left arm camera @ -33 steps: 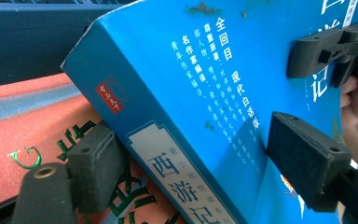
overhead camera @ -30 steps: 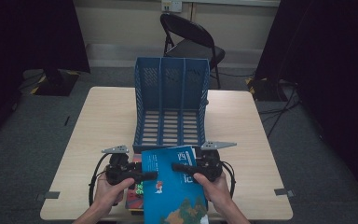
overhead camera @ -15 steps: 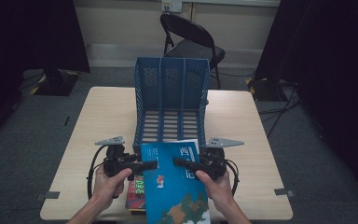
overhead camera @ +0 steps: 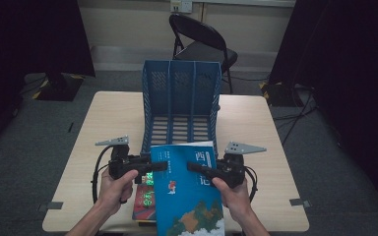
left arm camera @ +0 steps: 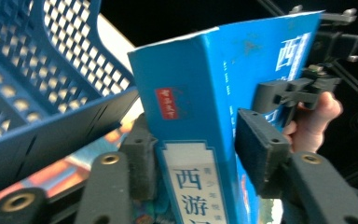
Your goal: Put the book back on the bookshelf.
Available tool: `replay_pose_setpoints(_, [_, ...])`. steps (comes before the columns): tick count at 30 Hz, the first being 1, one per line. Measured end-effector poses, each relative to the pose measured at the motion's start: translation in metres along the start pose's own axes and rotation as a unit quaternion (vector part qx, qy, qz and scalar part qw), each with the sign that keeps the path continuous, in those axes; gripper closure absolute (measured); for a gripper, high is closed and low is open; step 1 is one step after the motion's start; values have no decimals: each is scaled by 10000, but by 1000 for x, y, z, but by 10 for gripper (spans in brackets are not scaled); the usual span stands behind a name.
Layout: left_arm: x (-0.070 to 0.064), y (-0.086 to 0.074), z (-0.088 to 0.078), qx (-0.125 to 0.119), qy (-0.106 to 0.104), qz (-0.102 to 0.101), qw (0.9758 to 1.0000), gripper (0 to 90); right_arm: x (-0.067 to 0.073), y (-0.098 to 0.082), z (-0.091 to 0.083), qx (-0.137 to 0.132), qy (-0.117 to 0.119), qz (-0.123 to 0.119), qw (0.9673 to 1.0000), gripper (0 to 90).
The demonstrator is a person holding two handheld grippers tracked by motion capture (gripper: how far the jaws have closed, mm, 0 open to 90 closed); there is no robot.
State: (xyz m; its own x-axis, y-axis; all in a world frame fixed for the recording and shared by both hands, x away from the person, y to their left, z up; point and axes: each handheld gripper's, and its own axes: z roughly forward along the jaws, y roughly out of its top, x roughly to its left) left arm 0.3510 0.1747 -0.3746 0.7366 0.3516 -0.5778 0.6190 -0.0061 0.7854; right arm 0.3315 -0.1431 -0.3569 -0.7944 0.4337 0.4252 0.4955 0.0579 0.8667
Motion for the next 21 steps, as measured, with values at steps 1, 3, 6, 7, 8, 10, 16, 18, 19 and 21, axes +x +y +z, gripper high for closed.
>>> replay_pose_setpoints(1, [-4, 6, -2, -55, -45, 76, 9999, 545, 1, 4, -2, -40, 1, -30, 10000, 782])
replay_pose_setpoints(3, [-7, 11, -3, -125, -131, 90, 9998, 569, 5, 9, -6, -46, -12, -154, 9999, 782])
replay_pose_setpoints(6, [-9, 16, -4, -154, -146, 151, 9997, 574, 8, 13, -8, -51, -37, -202, 9998, 783])
replay_pose_setpoints(7, [-11, 19, -5, -179, -129, 171, 9996, 577, 9, 15, -8, -72, -33, -218, 9997, 783])
replay_pose_setpoints(8, [-13, 21, -5, -201, -105, 215, 9995, 578, 9, 17, -9, -103, -26, -231, 9997, 783])
replay_pose_setpoints(10, [-16, 26, -7, -259, -70, 310, 9992, 584, 10, 22, -9, -166, -9, -267, 9995, 784])
replay_pose_setpoints(16, [-28, 50, -15, -477, 49, 666, 9966, 604, 17, 33, -8, -475, -68, -553, 9973, 784])
replay_pose_setpoints(18, [-31, 57, -17, -505, 89, 809, 9954, 604, 20, 38, -6, -613, -111, -702, 9956, 784])
replay_pose_setpoints(19, [-33, 59, -19, -522, 90, 931, 9942, 604, 20, 40, -6, -740, -91, -844, 9936, 784])
replay_pose_setpoints(21, [-38, 56, -24, -586, 38, 1219, 9908, 601, 21, 39, -4, -816, -65, -1035, 9913, 782])
